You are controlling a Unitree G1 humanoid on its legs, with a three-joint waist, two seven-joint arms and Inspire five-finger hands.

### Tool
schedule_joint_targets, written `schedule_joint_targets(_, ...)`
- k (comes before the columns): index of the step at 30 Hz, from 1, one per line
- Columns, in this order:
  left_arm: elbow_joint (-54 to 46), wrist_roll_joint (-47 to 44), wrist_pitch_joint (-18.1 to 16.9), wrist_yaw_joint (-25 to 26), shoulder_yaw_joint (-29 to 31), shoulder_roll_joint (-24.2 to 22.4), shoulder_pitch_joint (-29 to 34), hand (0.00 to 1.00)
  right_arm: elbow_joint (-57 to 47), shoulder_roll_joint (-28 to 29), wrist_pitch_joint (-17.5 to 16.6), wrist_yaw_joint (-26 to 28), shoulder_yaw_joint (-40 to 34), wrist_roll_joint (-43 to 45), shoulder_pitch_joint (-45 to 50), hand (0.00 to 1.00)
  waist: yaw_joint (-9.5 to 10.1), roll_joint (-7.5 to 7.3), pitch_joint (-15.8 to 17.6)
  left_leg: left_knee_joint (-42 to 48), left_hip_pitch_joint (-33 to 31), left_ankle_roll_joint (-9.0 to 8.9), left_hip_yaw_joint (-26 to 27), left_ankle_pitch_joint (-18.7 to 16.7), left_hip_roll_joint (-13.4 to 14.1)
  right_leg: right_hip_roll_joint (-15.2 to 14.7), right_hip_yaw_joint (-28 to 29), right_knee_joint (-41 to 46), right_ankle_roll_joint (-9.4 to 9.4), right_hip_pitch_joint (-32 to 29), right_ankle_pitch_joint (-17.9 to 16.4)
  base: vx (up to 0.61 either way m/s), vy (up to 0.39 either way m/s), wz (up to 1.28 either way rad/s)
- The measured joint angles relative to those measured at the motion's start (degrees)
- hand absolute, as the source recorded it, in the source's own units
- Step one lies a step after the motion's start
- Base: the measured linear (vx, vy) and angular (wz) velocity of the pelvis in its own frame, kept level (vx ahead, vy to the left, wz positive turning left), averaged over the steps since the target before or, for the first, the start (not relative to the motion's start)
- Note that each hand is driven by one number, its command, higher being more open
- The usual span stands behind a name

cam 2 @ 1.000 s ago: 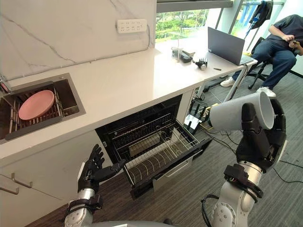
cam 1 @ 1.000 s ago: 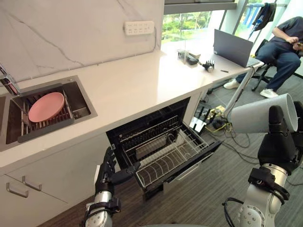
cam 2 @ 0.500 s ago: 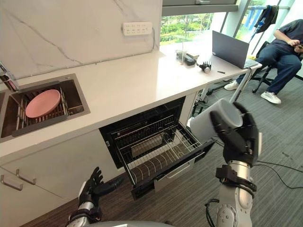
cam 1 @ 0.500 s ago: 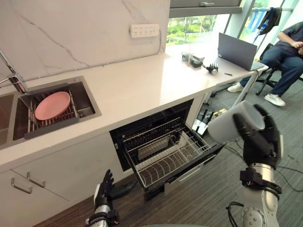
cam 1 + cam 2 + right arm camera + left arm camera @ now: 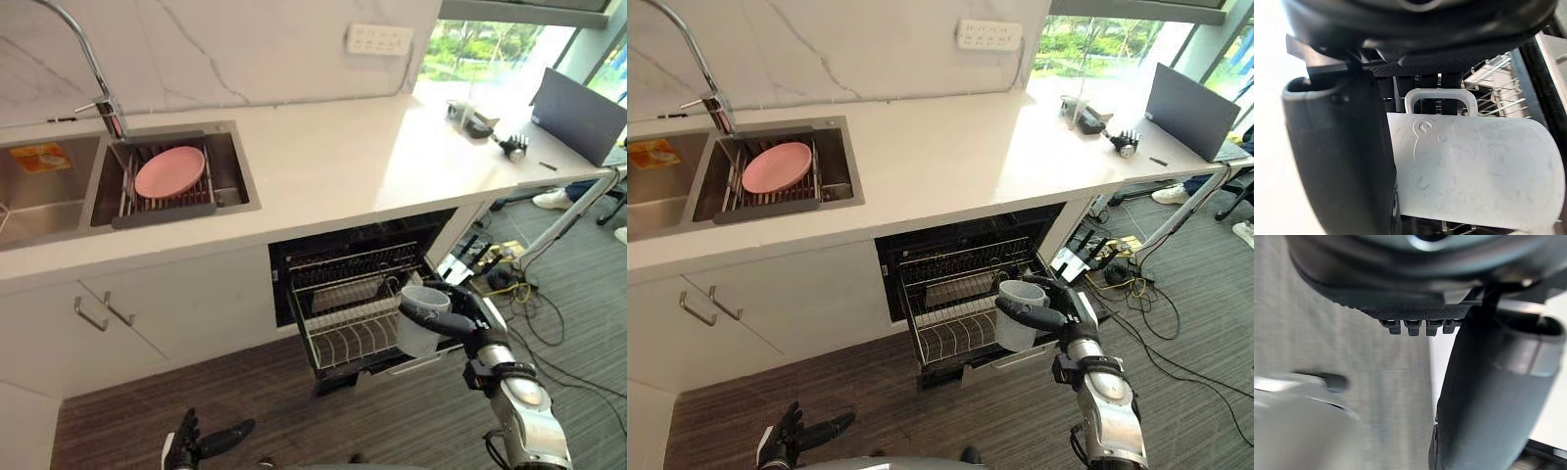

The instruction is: Walk over to the sink, pick up the cup, carry it to the dishwasher, place the cup inside the dishwasher, then close the dishwasher door

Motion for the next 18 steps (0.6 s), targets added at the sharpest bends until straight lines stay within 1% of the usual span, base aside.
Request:
schedule_joint_targets(1, 0.5, 0.0, 0.1, -1.0, 0.0, 0.5, -0.5, 1.00, 1.6, -0.5, 0.1, -0.8, 0.7, 0.0, -1.3, 0.00, 0.15, -0.23, 0.8, 1.3, -1.0, 0.02, -0.6, -0.5, 0.3, 0.0, -0.4, 0.4, 0.03, -0.2, 0.0, -0.05, -0.007, 0.30)
schedule_joint_targets(3, 0.9, 0.0, 0.4, -2.9, -0.1, 1.9, -1.5, 1.00, 5.8, -2.0, 0.3, -2.6, 3.3, 0.1, -4.7, 0.00, 1.04, -0.69, 2.9, 7.0, -4.6, -0.07, -2.3, -2.8, 1.1, 0.5, -1.6, 1.7, 0.08, -1.0, 0.0, -0.09, 0.005, 0.32)
schedule_joint_targets(4, 0.9, 0.0, 0.5, -3.2, -0.1, 2.2, -1.8, 1.00, 6.4, -2.4, 0.4, -3.1, 3.9, 0.1, -5.3, 0.00, 1.51, -0.69, 3.4, 8.5, -5.6, -0.16, -2.7, -3.6, 1.4, 0.7, -1.7, 2.2, 0.10, -1.3, 0.0, -0.12, 0.017, 0.24)
schedule_joint_targets(6, 0.7, -0.1, 1.0, -3.4, 0.0, 3.4, -3.4, 1.00, 8.6, -3.7, 0.7, -4.6, 6.5, 0.3, -8.0, 0.00, 2.91, -0.76, 4.9, 14.3, -9.9, -0.32, -4.8, -6.3, 2.5, 1.8, -2.9, 3.3, 0.16, -2.4, 0.1, -0.12, 0.014, 0.29)
schedule_joint_targets(8, 0.6, -0.2, 1.5, -3.4, 0.0, 4.2, -4.2, 1.00, 10.3, -4.3, 0.7, -5.4, 8.1, 0.6, -10.5, 0.00, 3.77, -0.82, 6.2, 17.0, -11.9, -0.19, -5.7, -7.3, 3.2, 2.6, -3.1, 3.8, 0.32, -3.0, 0.3, -0.12, 0.007, 0.21)
schedule_joint_targets(10, -0.7, -0.2, 2.0, -3.4, 0.1, 5.1, -5.3, 1.00, 12.1, -5.0, 0.8, -6.2, 9.3, 1.4, -14.2, 0.00, 4.94, -1.10, 8.0, 19.3, -14.1, -0.20, -7.5, -7.6, 3.4, 3.1, -3.7, 3.8, 0.17, -3.4, 0.5, -0.12, 0.013, 0.27)
schedule_joint_targets(13, -1.7, -0.2, 2.0, -3.4, 0.0, 5.3, -6.2, 1.00, 13.9, -5.8, 0.8, -6.5, 9.4, 3.5, -18.8, 0.00, 6.52, -1.22, 9.3, 20.9, -16.2, -0.21, -8.5, -7.6, 3.6, 3.5, -4.7, 3.8, -0.33, -4.2, 0.9, -0.08, -0.001, 0.15)
schedule_joint_targets(17, -2.7, -0.5, 2.1, -3.3, -0.1, 5.4, -7.4, 1.00, 14.8, -6.8, 0.8, -6.8, 10.4, 4.0, -23.2, 0.00, 7.24, -1.17, 11.1, 22.3, -18.3, -0.30, -10.2, -7.6, 3.6, 3.7, -6.1, 3.7, -0.50, -4.9, 1.0, -0.06, 0.005, 0.17)
schedule_joint_targets(18, -3.9, -0.6, 2.1, -3.3, -0.3, 5.4, -7.8, 1.00, 14.8, -6.9, 0.8, -7.0, 10.4, 5.0, -24.1, 0.00, 8.12, -1.29, 11.8, 22.5, -18.8, -0.40, -10.3, -7.5, 3.8, 3.9, -6.3, 3.7, -0.60, -5.2, 1.0, -0.04, -0.016, 0.06)
